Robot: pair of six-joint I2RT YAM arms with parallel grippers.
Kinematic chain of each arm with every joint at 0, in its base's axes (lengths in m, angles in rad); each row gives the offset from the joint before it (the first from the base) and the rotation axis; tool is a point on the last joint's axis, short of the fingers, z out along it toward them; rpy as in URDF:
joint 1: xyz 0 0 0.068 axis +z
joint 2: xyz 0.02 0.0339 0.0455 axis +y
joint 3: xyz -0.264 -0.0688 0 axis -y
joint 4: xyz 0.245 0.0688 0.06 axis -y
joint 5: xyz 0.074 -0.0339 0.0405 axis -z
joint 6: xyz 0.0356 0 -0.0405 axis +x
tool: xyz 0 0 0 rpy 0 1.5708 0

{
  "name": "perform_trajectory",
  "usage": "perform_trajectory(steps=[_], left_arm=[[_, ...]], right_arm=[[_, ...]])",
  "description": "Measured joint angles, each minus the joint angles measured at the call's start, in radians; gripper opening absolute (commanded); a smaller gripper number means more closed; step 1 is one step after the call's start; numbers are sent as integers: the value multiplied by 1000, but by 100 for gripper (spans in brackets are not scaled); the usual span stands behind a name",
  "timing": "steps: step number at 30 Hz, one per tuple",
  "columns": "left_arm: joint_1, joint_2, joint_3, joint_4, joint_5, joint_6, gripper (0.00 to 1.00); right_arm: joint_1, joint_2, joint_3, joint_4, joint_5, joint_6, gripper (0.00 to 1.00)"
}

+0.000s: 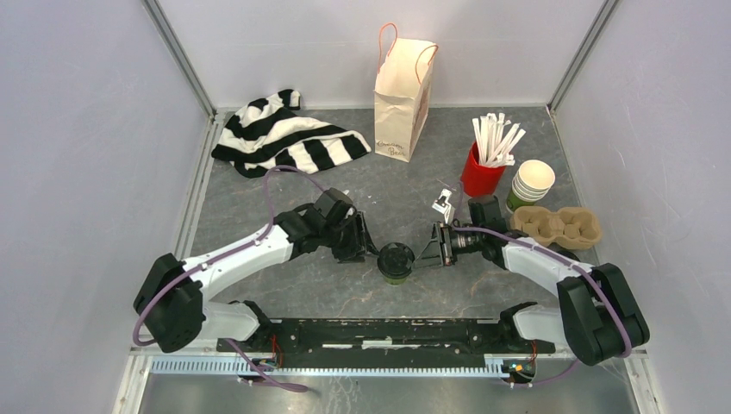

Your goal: Pack the takeout coffee

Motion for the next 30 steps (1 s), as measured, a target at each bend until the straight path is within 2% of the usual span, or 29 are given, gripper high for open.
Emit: perform_trajectory(steps=[7, 13, 19, 22, 25, 30], left_arm=[[1, 104, 106, -16, -19, 45, 58], [-1, 127, 165, -95, -68, 85, 73], [-3, 53, 157, -173, -97, 94, 79], [-2, -35, 91, -154, -73, 81, 83], [-3, -78, 32, -133, -35, 47, 82], [-3, -83, -21, -80, 25, 12, 72]], right_arm=[[11, -19, -30, 32, -2, 53, 42], [12, -50, -30, 8, 29, 42, 48], [-68, -111, -30, -42, 53, 30, 50], [-136, -126, -28, -32, 54, 42, 50], [-145, -97, -16, -29, 54, 50, 50], [-145, -20, 22, 20, 53, 75, 50]])
